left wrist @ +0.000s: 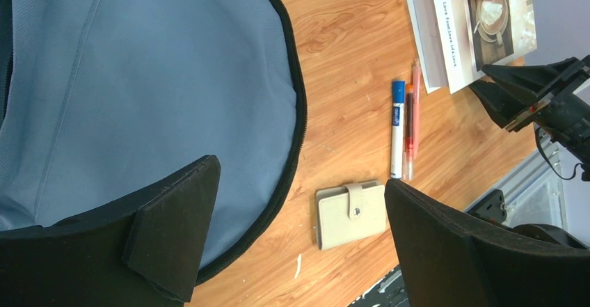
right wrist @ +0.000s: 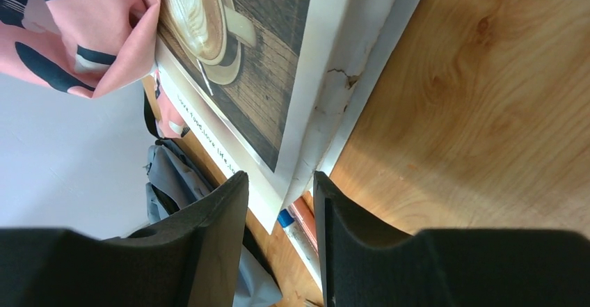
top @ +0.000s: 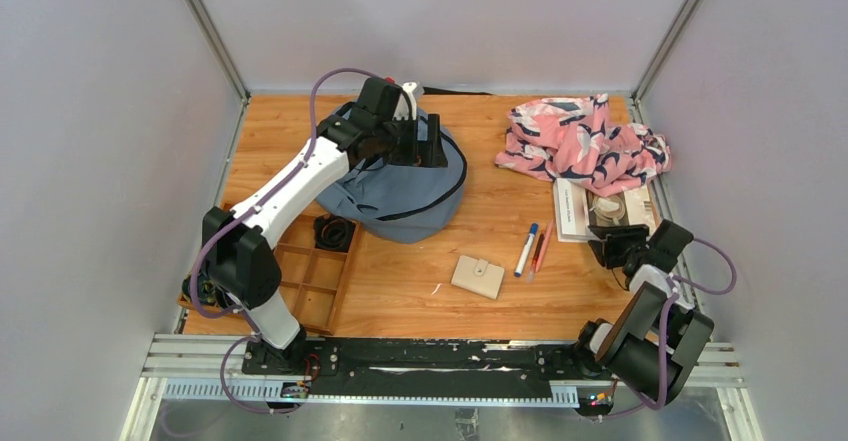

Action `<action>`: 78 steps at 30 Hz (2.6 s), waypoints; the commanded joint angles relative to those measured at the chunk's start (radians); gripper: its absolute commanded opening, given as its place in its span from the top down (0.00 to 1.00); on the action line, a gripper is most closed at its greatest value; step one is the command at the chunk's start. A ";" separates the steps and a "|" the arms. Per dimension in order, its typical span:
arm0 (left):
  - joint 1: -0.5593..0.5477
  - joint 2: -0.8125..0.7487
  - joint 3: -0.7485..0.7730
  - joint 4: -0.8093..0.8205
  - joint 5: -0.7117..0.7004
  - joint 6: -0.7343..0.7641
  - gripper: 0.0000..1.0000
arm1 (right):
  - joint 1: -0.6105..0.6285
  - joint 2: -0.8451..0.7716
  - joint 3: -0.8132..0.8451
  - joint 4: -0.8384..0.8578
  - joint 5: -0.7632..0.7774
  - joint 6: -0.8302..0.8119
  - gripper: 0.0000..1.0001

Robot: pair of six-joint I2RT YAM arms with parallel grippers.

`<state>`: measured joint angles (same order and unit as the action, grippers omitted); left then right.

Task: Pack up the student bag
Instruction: Pick up the book from the center of the board, then adjust the book at the center of the board.

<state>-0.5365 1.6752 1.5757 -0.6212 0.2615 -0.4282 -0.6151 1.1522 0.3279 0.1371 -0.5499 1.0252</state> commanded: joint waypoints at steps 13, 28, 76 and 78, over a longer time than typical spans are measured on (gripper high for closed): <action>-0.014 -0.010 -0.011 0.031 0.005 -0.006 0.03 | -0.014 0.027 0.023 0.069 0.000 0.007 0.67; -0.033 -0.009 -0.012 0.033 0.021 -0.015 0.03 | -0.015 -0.019 0.046 0.011 -0.052 0.007 1.00; 0.357 -0.127 -0.253 0.053 0.279 -0.067 0.03 | 0.926 0.656 0.916 -0.078 -0.634 -0.308 0.72; 0.323 -0.108 -0.259 0.060 0.267 -0.065 0.03 | 0.906 0.628 0.946 -0.274 -0.493 -0.429 0.41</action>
<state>-0.1864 1.5517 1.3251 -0.5869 0.5171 -0.5053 0.3210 1.8317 1.2030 0.0372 -1.0931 0.7822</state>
